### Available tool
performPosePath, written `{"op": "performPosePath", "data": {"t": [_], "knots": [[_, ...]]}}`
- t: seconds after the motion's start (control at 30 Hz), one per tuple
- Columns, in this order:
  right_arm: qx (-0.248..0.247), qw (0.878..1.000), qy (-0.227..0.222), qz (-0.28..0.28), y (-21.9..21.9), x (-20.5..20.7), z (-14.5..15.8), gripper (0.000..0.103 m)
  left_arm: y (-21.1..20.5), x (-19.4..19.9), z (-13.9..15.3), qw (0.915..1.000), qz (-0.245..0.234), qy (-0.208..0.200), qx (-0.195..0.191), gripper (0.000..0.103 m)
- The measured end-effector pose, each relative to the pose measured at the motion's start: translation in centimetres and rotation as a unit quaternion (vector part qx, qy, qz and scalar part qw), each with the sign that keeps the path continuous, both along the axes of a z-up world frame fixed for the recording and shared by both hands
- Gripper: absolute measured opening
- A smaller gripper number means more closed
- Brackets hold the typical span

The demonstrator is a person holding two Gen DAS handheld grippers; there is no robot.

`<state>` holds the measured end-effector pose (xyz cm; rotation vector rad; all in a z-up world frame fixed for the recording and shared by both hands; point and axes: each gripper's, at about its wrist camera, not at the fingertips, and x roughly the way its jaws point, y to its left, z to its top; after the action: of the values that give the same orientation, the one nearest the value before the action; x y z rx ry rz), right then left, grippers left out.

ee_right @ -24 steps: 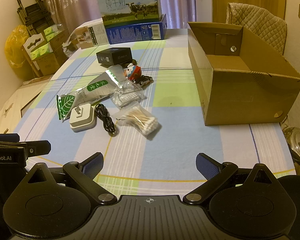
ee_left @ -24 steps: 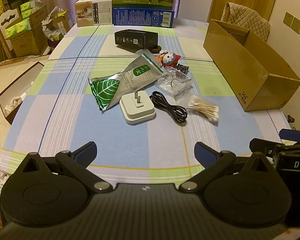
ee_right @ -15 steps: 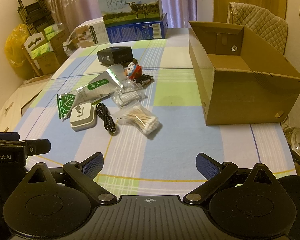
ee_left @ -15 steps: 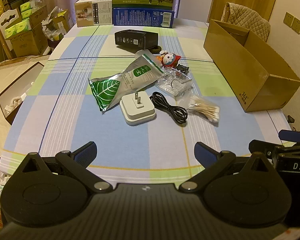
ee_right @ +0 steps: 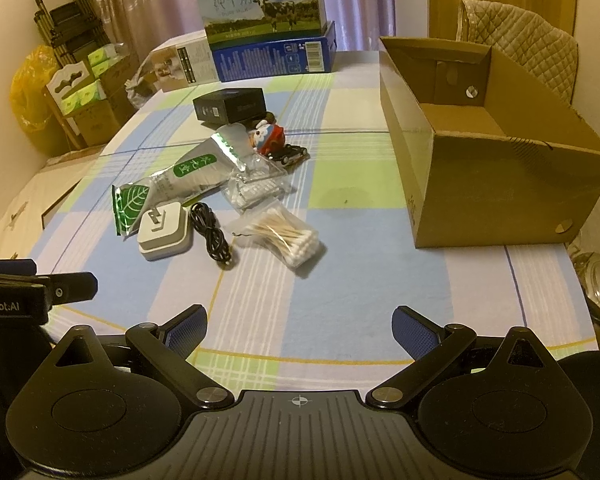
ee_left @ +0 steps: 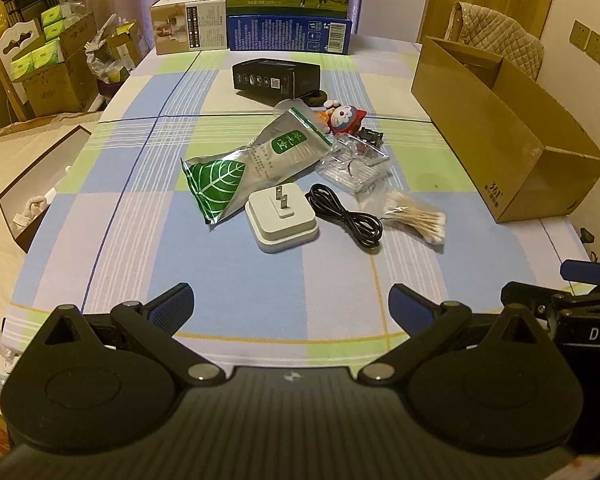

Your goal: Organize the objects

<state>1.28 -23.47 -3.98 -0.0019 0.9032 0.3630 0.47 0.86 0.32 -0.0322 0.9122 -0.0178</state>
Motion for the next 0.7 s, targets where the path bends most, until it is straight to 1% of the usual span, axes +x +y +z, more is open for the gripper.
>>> {"op": "performPosePath", "data": {"t": [0.3,0.57,0.63,0.67,0.7], "knots": [[-0.001,1.000,0.009,0.005,0.1,1.0,-1.1,0.097,0.7,0.9,-0.4,1.0000,0.006,0.003,0.006,0.102],[0.014,0.999,-0.004,0.028,0.5,2.4,-1.7,0.097,1.3,2.2,-1.6,0.9999,0.008,0.015,-0.001,0.102],[0.013,0.999,-0.009,0.040,0.7,3.0,-1.9,0.094,1.3,2.7,-1.8,0.9999,0.005,0.010,0.006,0.102],[0.011,0.999,-0.010,0.047,1.0,3.4,-2.1,0.087,1.3,3.0,-1.9,0.9999,0.004,0.008,0.008,0.102],[0.009,0.998,-0.009,0.054,1.2,3.7,-2.3,0.082,1.4,3.3,-2.0,0.9999,0.003,0.006,0.010,0.102]]}}
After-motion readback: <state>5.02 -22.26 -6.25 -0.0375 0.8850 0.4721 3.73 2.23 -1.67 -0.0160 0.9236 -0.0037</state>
